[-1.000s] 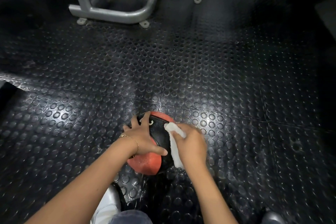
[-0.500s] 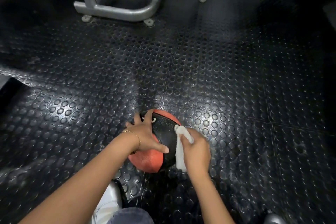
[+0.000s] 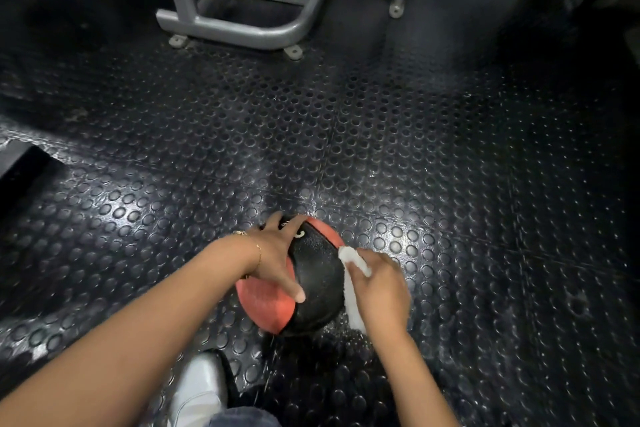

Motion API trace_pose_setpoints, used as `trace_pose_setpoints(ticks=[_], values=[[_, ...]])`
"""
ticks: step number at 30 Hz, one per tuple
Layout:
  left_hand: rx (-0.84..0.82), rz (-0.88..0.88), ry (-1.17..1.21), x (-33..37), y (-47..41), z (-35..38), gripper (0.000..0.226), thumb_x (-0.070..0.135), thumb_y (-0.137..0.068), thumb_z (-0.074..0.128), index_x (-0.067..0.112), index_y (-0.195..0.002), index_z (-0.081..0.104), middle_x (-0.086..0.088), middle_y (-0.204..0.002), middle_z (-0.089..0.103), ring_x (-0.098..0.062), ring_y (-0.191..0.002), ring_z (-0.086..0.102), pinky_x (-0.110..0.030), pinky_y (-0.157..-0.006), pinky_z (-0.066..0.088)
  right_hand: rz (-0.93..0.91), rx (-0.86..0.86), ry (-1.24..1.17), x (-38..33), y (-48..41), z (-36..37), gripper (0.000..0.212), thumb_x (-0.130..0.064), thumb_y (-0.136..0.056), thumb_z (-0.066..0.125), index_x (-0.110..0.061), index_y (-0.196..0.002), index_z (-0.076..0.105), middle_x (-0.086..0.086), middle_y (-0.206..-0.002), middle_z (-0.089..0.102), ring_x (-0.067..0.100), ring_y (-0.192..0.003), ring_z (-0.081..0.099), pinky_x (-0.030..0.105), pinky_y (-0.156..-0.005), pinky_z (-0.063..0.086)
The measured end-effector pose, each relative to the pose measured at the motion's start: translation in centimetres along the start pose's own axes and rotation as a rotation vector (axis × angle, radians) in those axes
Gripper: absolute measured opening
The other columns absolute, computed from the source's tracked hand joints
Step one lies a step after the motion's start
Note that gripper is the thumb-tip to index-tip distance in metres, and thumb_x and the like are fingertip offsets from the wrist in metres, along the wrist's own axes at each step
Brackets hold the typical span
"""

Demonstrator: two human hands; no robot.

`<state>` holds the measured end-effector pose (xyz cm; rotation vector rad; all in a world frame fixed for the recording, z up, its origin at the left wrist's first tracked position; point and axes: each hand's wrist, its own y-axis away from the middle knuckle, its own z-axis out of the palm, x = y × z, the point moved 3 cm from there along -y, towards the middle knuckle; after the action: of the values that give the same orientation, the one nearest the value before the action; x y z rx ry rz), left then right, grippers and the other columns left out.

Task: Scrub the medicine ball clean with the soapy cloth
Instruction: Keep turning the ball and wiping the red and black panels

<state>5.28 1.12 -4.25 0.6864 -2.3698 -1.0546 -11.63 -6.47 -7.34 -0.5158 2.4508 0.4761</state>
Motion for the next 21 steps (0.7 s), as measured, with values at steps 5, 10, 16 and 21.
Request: trace_pose_setpoints(ticks=[5, 10, 16, 21], values=[[0.047, -0.064, -0.142, -0.4, 0.4, -1.6, 0.134, 0.040, -0.067, 0.081, 0.031, -0.142, -0.029, -0.007, -0.152, -0.031, -0.036, -0.144, -0.005, -0.045, -0.116, 0.020, -0.191, 0.029, -0.036, -0.4, 2.2, 1.1, 0.029, -0.040, -0.083, 0.050, -0.028, -0.100, 0.070, -0.008, -0.104, 0.064, 0.016, -0.093, 0.055, 0.023, -0.069, 0.035], [0.048, -0.056, -0.090, -1.2, 0.4, -0.4, 0.138, 0.043, -0.062, 0.083, 0.028, -0.144, -0.027, -0.005, -0.154, -0.027, -0.035, -0.144, -0.007, -0.044, -0.115, 0.017, -0.271, 0.147, -0.077, -2.3, 1.9, 1.9, 0.020, -0.032, -0.078, 0.059, -0.027, -0.092, 0.072, -0.008, -0.094, 0.066, 0.018, -0.086, 0.058, 0.025, -0.068, 0.040], [0.083, -0.017, -0.165, -0.8, 0.3, -0.1, 0.140, 0.044, -0.060, 0.084, 0.027, -0.144, -0.026, -0.005, -0.155, -0.023, -0.035, -0.144, -0.006, -0.044, -0.115, 0.020, -0.085, -0.056, -0.074, -4.0, -3.4, 1.1, 0.027, -0.031, -0.089, 0.055, -0.027, -0.115, 0.062, -0.005, -0.115, 0.059, 0.017, -0.105, 0.051, 0.028, -0.081, 0.041], [0.067, -0.022, -0.055, -2.1, 0.1, -0.6, 0.149, 0.041, -0.056, 0.087, 0.020, -0.141, -0.033, 0.000, -0.154, -0.026, -0.029, -0.145, -0.009, -0.043, -0.117, 0.016, -0.224, -0.049, -0.047, -3.4, -0.8, 1.1, 0.027, -0.030, -0.088, 0.057, -0.025, -0.114, 0.063, -0.007, -0.116, 0.060, 0.013, -0.104, 0.051, 0.024, -0.076, 0.038]])
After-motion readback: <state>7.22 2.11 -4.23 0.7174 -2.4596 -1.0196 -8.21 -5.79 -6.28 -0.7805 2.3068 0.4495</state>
